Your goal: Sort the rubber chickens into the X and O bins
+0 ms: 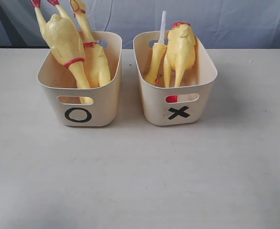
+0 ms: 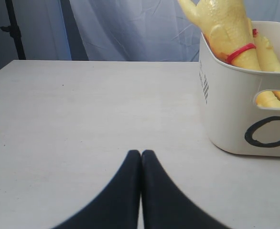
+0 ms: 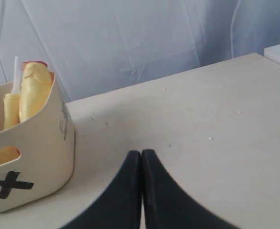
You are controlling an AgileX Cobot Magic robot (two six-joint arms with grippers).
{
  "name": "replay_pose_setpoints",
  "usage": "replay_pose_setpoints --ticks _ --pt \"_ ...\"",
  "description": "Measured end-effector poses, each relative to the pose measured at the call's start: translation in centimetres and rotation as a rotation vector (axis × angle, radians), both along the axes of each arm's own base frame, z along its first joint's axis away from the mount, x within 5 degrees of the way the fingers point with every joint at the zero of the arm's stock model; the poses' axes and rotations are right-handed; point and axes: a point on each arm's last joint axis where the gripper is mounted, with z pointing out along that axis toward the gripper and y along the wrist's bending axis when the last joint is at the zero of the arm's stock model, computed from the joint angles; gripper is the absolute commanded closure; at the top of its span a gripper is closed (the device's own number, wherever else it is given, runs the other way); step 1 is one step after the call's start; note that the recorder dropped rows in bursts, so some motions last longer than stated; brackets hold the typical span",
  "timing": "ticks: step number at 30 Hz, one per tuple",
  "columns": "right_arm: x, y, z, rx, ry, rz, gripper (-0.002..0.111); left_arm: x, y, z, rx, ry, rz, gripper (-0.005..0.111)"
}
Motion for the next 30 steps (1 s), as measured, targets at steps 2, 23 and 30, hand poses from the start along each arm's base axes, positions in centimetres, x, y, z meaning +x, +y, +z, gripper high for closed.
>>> replay_pose_setpoints --ticks 2,23,30 --pt "0.0 0.0 -0.3 0.006 0.026 0.001 0.109 0.0 0.0 0.0 0.0 0.0 0.0 0.107" --pt "-0.2 1.1 -1.0 -0.171 0.101 0.135 0.109 0.0 0.0 0.0 0.0 0.0 0.0 0.107" --pt "-0.2 0.5 -1.0 -0.163 0.116 0.019 0.109 0.0 0.0 0.0 0.0 0.0 0.0 0.107"
